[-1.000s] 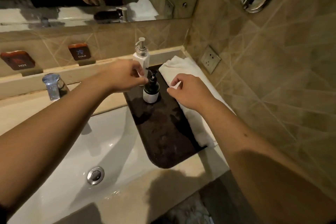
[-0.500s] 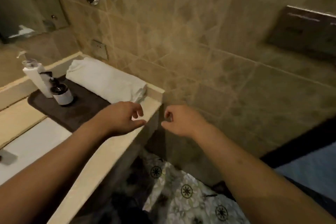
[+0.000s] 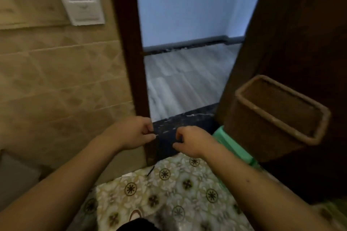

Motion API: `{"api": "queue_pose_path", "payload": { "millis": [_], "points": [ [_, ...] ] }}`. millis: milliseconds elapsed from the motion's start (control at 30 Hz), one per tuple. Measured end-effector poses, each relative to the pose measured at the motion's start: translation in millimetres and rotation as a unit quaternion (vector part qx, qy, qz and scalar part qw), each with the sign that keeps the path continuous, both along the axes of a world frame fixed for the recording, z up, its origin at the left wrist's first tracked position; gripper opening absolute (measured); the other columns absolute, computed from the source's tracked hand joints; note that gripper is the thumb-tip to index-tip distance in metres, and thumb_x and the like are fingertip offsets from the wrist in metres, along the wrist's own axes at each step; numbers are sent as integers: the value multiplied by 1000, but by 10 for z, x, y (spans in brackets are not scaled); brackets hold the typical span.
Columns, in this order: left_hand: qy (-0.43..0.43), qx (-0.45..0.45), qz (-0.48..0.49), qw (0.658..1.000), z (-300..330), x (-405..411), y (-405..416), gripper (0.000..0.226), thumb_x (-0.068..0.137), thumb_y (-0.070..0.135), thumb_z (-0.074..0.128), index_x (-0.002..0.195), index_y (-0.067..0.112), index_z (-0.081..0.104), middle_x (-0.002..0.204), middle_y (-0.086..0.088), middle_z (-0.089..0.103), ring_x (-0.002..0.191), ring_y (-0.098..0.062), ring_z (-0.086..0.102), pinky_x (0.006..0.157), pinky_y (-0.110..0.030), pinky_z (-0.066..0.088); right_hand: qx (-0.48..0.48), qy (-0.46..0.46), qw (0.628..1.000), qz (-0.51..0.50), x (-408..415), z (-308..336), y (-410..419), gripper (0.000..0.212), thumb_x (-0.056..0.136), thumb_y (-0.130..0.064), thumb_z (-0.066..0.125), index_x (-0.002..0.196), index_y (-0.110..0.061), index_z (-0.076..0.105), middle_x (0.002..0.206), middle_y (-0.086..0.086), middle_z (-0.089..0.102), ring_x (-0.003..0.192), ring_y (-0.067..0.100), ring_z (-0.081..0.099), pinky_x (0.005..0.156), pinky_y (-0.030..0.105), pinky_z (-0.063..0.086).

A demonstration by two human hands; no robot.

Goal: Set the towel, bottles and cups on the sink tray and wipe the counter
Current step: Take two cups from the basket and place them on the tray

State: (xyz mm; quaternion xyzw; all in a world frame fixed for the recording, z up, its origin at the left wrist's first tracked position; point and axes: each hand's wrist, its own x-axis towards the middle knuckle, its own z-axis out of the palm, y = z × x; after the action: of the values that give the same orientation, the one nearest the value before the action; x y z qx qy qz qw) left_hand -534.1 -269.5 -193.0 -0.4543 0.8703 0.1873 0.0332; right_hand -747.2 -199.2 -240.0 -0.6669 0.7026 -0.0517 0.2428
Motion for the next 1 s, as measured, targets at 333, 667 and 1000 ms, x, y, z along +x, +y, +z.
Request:
{"api": "queue_pose_path", "payload": {
  "millis": [333, 667, 1000],
  "points": [
    [-4, 34, -223, 974, -173, -2520, -180, 21, 86, 51, 68, 98, 35, 64, 90, 14, 67, 82, -4, 63, 76, -31, 55, -2, 7, 968, -252, -2052, -16, 905, 27, 86, -50, 65, 103, -29, 65, 101, -2, 68, 91, 21, 64, 75, 32, 50],
    [79, 98, -326, 937, -762, -4997, -1021, 24, 73, 61, 66, 83, 39, 64, 79, 17, 65, 74, 4, 61, 68, -28, 52, 50, 12, 921, -385, -3967, -197, 723, 20, 87, -47, 66, 86, -27, 62, 85, -7, 66, 83, 16, 64, 71, 33, 52],
    [-9, 160, -359, 919, -1242, -6567, -1940, 11, 91, 43, 58, 93, 35, 64, 94, 10, 64, 89, -9, 59, 84, -34, 48, 121, -20, 888, -442, -5477, -518, -86, 12, 92, -41, 65, 84, -33, 59, 85, -8, 64, 82, 14, 63, 65, 30, 50]
  ]
}}
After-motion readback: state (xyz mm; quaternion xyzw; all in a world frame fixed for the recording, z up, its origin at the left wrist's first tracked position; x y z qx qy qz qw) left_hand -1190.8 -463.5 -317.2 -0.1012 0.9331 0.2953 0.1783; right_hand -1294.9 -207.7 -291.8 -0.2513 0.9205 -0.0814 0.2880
